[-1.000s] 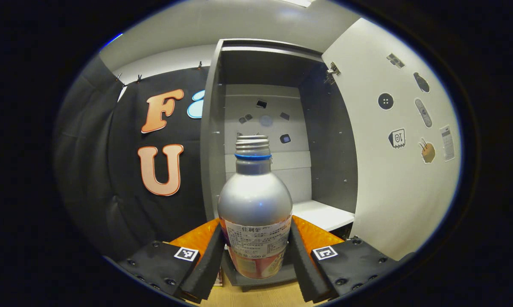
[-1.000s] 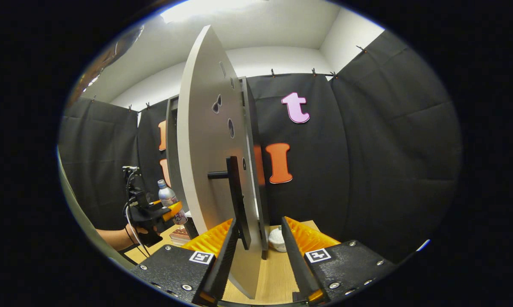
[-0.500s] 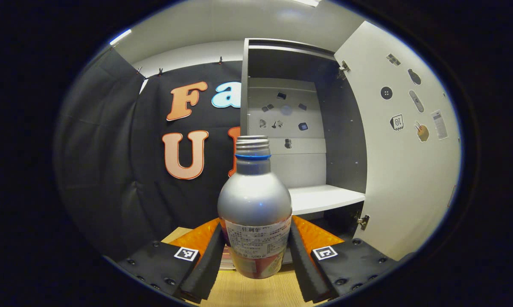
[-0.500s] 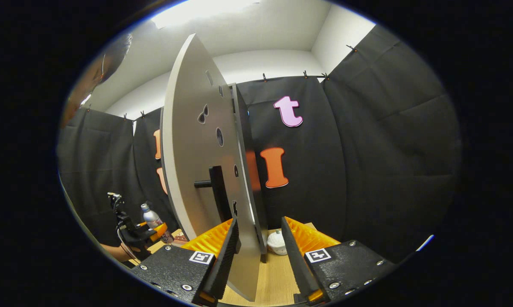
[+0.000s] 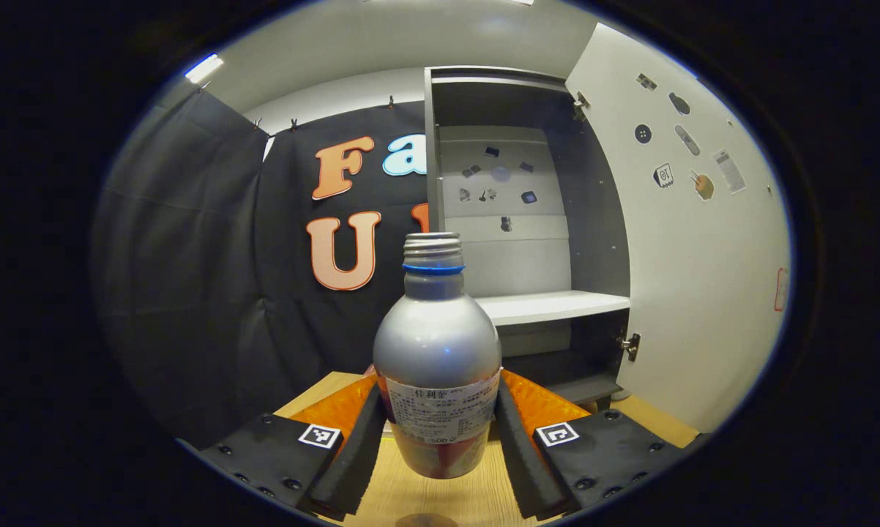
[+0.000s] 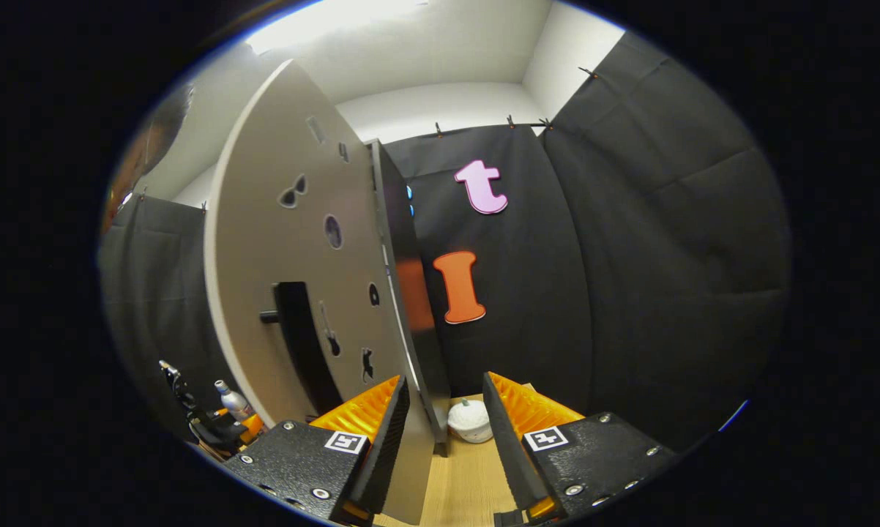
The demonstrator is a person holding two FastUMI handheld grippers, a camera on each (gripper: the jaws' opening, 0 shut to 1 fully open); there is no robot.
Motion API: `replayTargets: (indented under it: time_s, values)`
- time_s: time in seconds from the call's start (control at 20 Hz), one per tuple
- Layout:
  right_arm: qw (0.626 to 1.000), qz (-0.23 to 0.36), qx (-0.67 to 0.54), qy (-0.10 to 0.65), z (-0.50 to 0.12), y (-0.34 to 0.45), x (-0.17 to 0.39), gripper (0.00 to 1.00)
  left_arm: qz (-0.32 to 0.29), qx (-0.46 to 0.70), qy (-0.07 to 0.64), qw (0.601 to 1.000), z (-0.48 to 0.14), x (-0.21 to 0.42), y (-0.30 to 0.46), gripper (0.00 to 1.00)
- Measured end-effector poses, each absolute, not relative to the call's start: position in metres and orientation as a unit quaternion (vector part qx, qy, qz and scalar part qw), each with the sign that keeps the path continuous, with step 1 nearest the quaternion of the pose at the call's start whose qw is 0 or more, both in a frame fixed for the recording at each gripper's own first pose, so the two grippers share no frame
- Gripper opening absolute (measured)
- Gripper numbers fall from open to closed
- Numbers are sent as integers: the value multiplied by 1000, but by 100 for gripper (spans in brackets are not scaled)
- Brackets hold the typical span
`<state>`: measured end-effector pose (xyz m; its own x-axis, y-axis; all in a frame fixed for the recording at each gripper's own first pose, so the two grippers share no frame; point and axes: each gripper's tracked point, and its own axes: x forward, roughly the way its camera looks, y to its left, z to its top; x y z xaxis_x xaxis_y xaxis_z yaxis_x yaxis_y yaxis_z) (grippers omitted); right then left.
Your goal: Open the cabinet door with the right hand, grasp the bottle in the cabinet with the left hand and place it on the coaster, then close the cabinet door with the right hand.
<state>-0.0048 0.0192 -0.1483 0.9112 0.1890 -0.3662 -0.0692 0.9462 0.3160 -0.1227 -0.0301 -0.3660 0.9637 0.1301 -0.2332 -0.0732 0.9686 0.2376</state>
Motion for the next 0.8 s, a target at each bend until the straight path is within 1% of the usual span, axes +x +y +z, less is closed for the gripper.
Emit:
replayTargets:
  time_s: [0.15, 0.25, 0.35, 0.4, 0.45, 0.8]
  values:
    - [963, 50, 162, 209, -161, 4, 2, 64, 72, 111, 144, 981, -395, -145, -19, 82]
    - [964, 35, 164, 208, -167, -5, 7, 64, 83, 116, 141, 980, -410, -160, -10, 82]
    - [962, 23, 170, 212, -174, -10, 8, 65, 90, 124, 152, 977, -432, -174, -2, 82]
    - [961, 18, 173, 215, -178, -12, 10, 72, 92, 127, 156, 975, -442, -180, 1, 82]
    - [960, 14, 174, 218, -181, -14, 10, 67, 90, 129, 160, 974, -450, -185, 2, 83]
    - [960, -6, 172, 220, -176, -15, 11, 68, 103, 115, 188, 970, -513, -207, 25, 83]
